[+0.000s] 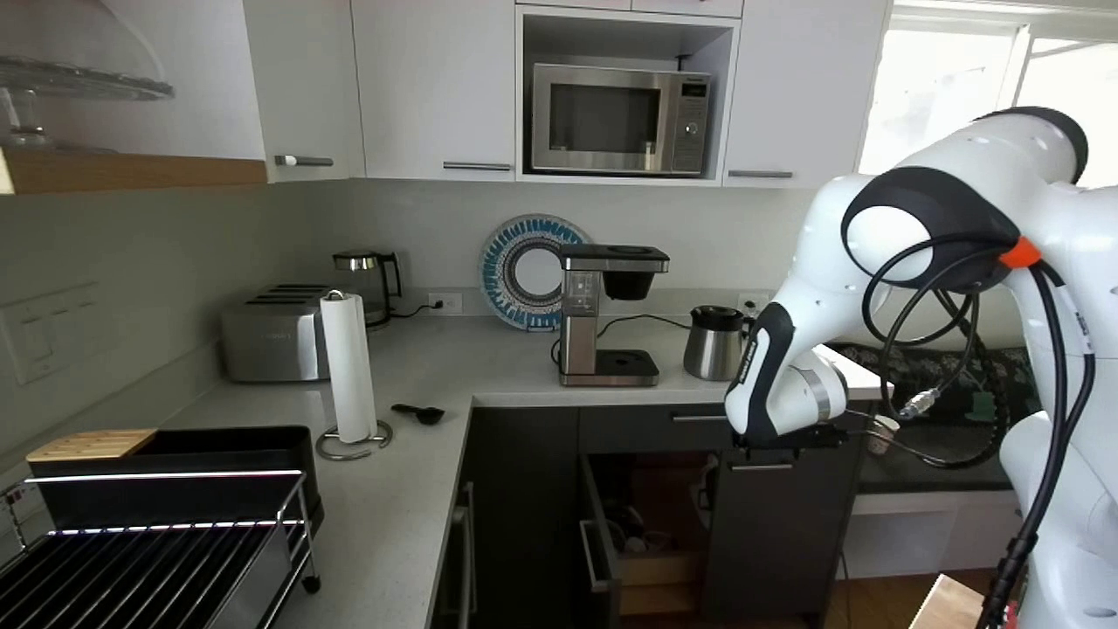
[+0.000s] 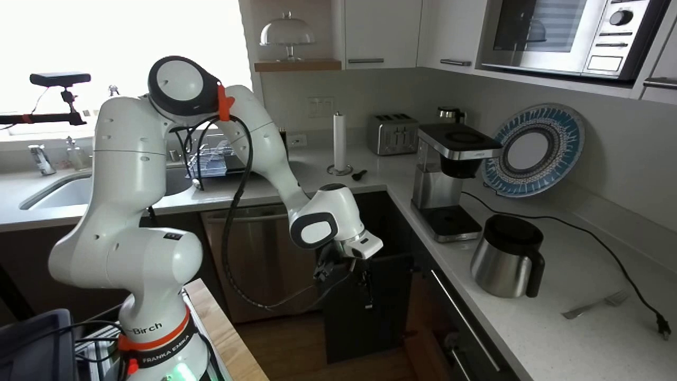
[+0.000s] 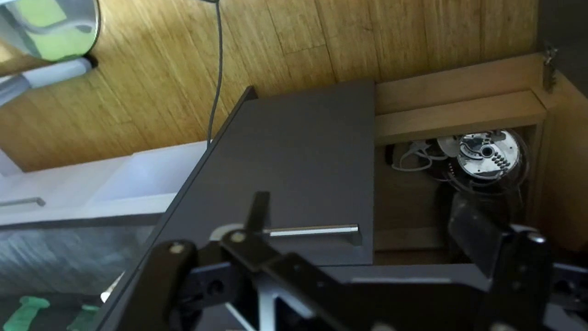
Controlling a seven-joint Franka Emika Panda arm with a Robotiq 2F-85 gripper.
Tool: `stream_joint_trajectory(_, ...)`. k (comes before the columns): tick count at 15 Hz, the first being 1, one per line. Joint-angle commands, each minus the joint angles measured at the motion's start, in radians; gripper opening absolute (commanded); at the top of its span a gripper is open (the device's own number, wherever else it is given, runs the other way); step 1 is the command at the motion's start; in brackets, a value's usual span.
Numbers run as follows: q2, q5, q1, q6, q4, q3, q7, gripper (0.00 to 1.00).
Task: Open the already opened cabinet door wider
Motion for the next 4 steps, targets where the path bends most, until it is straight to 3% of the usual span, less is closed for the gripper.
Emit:
stream_joint_trajectory(1,-0.019,-0.071,0.009,0.02,-0.019,-0.031,-0.009,1.0)
stream_joint_trajectory(2,-0.023,-0.044,0.048,0.032,-0.038,-0.071,-0.074,1.0)
stream_joint_trajectory(4,-0.043,-0.057,0.051,0.046,-0.056,-0.088,-0.109,1.0)
